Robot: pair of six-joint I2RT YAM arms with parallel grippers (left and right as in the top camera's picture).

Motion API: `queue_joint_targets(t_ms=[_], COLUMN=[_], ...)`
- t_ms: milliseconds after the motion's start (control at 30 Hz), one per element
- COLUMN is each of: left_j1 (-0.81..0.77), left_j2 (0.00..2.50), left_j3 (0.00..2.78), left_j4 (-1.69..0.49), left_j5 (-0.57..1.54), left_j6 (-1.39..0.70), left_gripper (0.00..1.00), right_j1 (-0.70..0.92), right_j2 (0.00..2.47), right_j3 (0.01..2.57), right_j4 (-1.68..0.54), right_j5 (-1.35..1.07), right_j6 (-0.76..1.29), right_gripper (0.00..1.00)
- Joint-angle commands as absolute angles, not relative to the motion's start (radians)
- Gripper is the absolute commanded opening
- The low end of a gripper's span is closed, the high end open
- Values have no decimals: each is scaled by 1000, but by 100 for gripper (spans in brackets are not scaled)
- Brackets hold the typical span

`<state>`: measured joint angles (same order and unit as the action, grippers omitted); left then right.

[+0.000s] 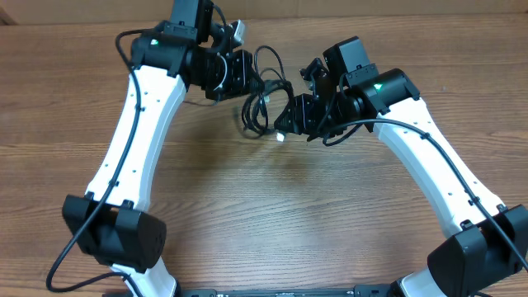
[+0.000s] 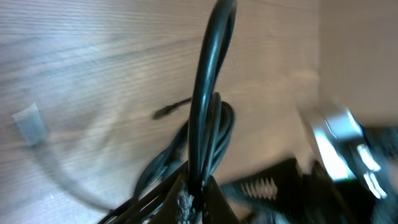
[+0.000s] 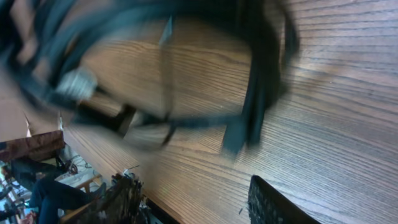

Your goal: Untangle cables

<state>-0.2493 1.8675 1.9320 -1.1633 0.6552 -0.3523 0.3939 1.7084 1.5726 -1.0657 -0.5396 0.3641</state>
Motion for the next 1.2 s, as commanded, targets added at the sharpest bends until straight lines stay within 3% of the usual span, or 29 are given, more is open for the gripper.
queue_joint_targets(t_ms=[0, 100, 200, 700, 833, 1033, 1167], left_j1=[-250, -249, -249, -297, -283, -261, -180], left_j2=[1879, 1879, 1879, 1879, 1879, 1879, 1879], left_j3=[1934, 1933, 1933, 1933, 1933, 1933, 1933], left_j4=[-1240, -1256, -1245, -1216, -1137, -1071, -925], left_j5=[730, 730, 730, 738, 972, 1149, 1368], left_j6=[-144, 25, 27, -76, -144, -206, -332], left_gripper=[4, 4, 4, 4, 4, 4, 4], right_j1=[341, 285, 290, 348, 349, 365, 366], right_j2=[1687, 1687, 1688, 1808, 1811, 1825, 1831], right_j3=[1599, 1599, 1598, 1596, 1595, 1564, 1563], right_j4=[-1043, -975, -943, -800, -785, -755, -792], right_j5=[-537, -694, -698, -698, -697, -683, -686], right_j6=[539, 643, 719, 895, 910, 901, 843], right_gripper=[52, 52, 56, 54, 45, 36, 34])
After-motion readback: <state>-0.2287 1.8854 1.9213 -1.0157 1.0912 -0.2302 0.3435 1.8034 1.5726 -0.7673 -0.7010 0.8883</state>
